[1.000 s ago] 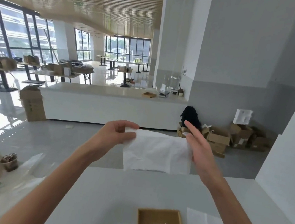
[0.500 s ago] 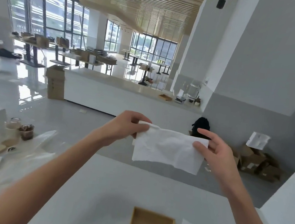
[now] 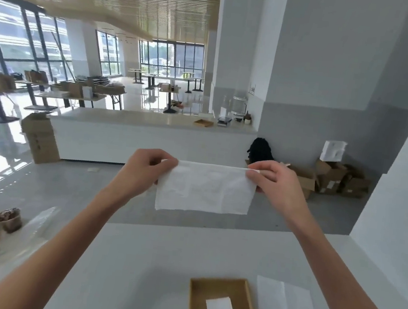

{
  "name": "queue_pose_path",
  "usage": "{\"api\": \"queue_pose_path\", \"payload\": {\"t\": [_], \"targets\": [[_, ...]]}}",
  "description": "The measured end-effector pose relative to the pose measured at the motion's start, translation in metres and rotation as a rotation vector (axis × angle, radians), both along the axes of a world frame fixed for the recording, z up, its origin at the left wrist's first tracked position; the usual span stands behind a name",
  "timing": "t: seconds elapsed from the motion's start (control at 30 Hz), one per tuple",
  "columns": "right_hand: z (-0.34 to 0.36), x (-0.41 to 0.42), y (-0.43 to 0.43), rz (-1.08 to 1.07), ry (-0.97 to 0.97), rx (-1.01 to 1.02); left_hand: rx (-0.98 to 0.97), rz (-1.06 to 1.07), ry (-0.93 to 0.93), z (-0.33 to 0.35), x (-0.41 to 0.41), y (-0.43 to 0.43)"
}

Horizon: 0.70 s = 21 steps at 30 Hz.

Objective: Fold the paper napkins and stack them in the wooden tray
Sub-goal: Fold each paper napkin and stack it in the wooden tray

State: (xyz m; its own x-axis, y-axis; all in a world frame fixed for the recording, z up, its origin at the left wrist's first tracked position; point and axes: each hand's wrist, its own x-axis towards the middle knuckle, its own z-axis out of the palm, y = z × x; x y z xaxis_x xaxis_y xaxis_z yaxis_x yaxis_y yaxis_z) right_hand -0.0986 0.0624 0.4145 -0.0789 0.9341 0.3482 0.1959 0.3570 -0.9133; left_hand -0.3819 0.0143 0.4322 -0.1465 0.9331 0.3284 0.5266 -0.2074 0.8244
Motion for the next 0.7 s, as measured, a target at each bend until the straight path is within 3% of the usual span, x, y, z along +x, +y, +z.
{"api": "queue_pose_path", "payload": {"t": [0.43,0.7], "targets": [[0.005,0.008,0.006,0.009,0.077,0.009,0.056,-0.006,-0.079,0.005,0.001,0.006],[0.007,0.007,0.003,-0.111,-0.074,0.153,0.049,0.004,-0.04,0.012,0.002,-0.002]]}}
